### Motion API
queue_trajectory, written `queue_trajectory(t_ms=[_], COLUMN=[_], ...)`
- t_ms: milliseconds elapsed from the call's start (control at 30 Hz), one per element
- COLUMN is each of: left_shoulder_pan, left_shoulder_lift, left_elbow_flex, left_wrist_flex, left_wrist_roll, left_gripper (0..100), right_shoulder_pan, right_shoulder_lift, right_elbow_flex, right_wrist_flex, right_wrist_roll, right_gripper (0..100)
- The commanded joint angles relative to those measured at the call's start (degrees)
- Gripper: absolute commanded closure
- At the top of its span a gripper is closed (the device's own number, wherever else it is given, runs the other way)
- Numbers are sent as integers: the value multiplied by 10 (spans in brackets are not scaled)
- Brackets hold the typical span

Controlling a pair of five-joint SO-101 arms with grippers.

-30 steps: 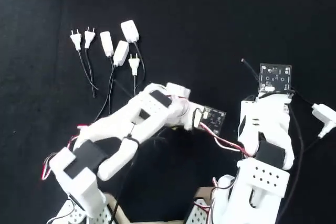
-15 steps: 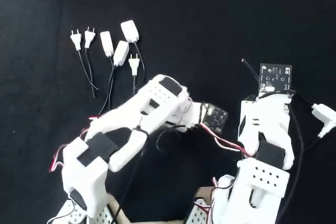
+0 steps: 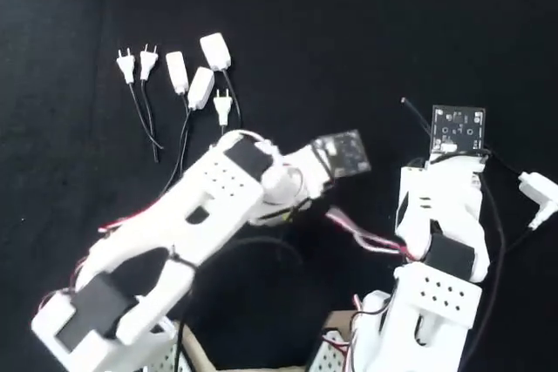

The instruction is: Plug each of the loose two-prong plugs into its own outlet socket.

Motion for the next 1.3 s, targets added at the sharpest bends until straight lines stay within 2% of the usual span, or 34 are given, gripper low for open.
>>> queue_trajectory(t_ms=[0,67,233,300,367,433,500,533,700,867,967,1100,1267], left_shoulder_pan=[-6,-6,-39,-51,-66,-85,-95,-95,-65,-50,-55,-32,-29], left_shoulder_lift=[-52,-53,-42,-46,-47,-47,-47,-47,-88,-216,-302,-375,-349], left_elbow_flex=[37,78,202,224,224,211,199,192,176,217,291,394,392], left_wrist_flex=[25,16,-146,-183,-186,-179,-170,-160,-118,-78,-112,-183,-190], left_wrist_roll=[57,72,73,77,106,138,147,147,149,149,141,100,98], left_gripper=[973,973,970,968,910,802,719,707,716,718,723,805,816], right_shoulder_pan=[7,7,7,7,7,7,7,7,7,7,4,-16,-17], right_shoulder_lift=[-11,-11,-11,-11,-11,-11,-11,-11,-11,-11,-11,-11,-11], right_elbow_flex=[-5,-5,-6,-5,-5,-5,-5,-4,-4,-3,-3,-2,-2], right_wrist_flex=[2,2,2,2,2,2,2,2,2,2,2,2,2], right_wrist_roll=[-1,-1,-1,-1,-1,-1,-1,-1,0,0,0,1,0], right_gripper=[987,987,987,987,987,987,987,987,987,987,987,987,987])
